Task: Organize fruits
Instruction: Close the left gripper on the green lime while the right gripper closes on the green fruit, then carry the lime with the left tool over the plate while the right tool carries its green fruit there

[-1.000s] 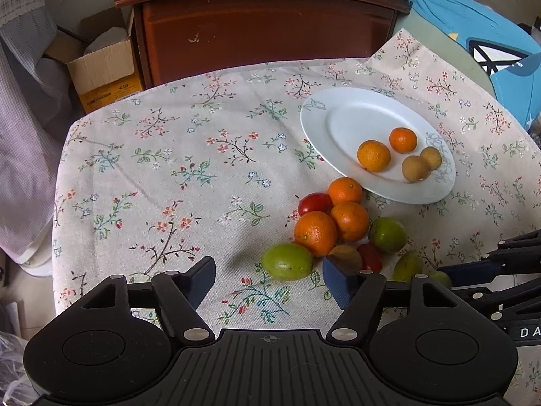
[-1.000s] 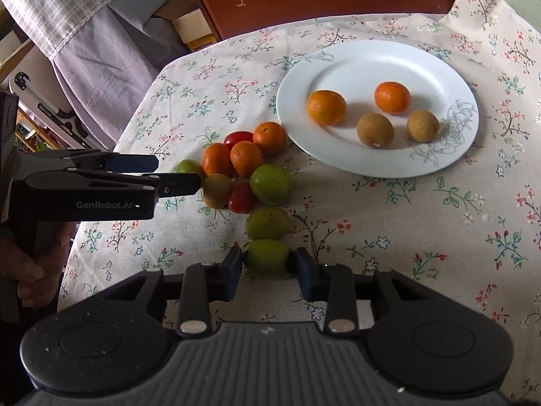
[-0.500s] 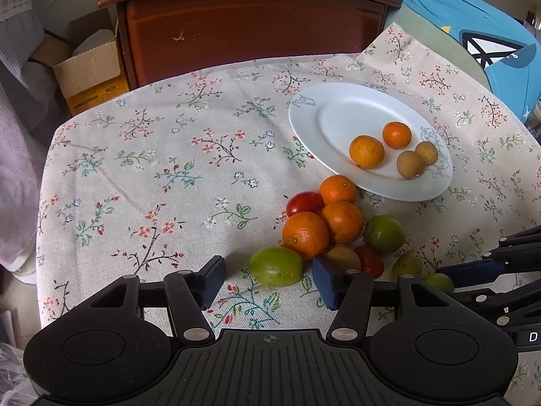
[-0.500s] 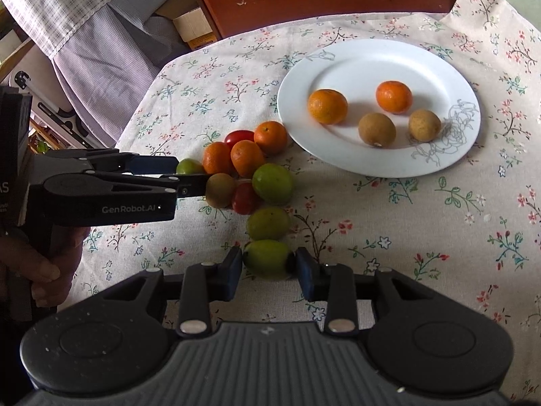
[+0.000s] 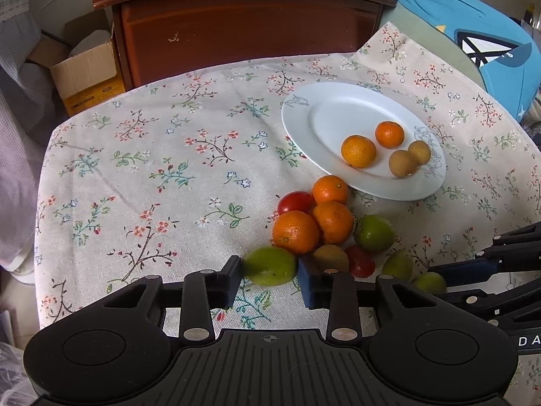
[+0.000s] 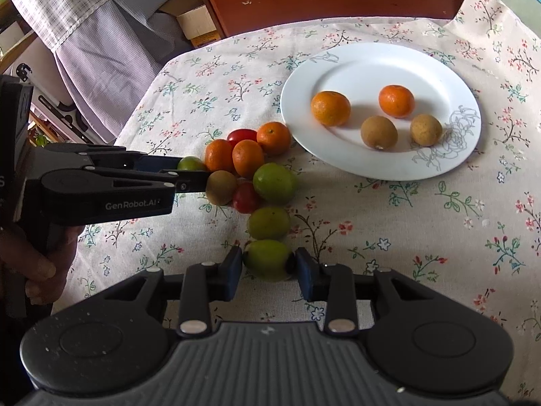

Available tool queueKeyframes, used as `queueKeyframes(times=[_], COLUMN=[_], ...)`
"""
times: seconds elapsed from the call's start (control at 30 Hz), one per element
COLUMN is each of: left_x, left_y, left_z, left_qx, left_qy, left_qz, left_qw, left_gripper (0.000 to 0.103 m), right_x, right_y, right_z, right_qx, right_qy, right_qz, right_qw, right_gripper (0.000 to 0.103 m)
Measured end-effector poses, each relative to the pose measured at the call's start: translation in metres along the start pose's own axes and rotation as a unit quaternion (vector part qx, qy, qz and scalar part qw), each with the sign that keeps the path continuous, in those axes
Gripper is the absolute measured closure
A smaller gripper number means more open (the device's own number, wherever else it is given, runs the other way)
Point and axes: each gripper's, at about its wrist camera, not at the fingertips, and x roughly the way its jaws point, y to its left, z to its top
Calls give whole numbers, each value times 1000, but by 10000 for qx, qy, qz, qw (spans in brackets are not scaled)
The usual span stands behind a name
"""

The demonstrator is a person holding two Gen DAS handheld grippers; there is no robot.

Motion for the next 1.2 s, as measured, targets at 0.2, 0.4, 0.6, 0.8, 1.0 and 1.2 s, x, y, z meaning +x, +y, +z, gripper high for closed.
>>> queueKeyframes(times=[0.2,0.4,0.6,0.8,1.0,1.2], left_x=[-7,-19,-27,-34,-41,-48], left_y=[-5,-9,-8,-12,-19,-28], left_z=[1,4,8,15,23,37], left_qx=[77,65,-71,-127,-167,-214], left_qy=[-64,-182,-311,-467,-601,-810], left_qz=[10,-8,-36,-81,-151,-293], left_qw=[9999,9998,9995,9988,9979,9961], left_gripper=[70,70,70,70,70,70], right_x=[-7,-14,-20,-25,-33,-47], right_y=[1,-1,-5,-9,-13,-22], right_z=[3,7,13,19,26,41], right_qx=[-1,74,153,268,334,418], right_qy=[-114,-238,-356,-493,-667,-1029], right_qz=[7,-22,-45,-37,-54,-148], right_qw=[9999,9997,9992,9984,9972,9937], right_gripper=[69,69,69,69,69,69])
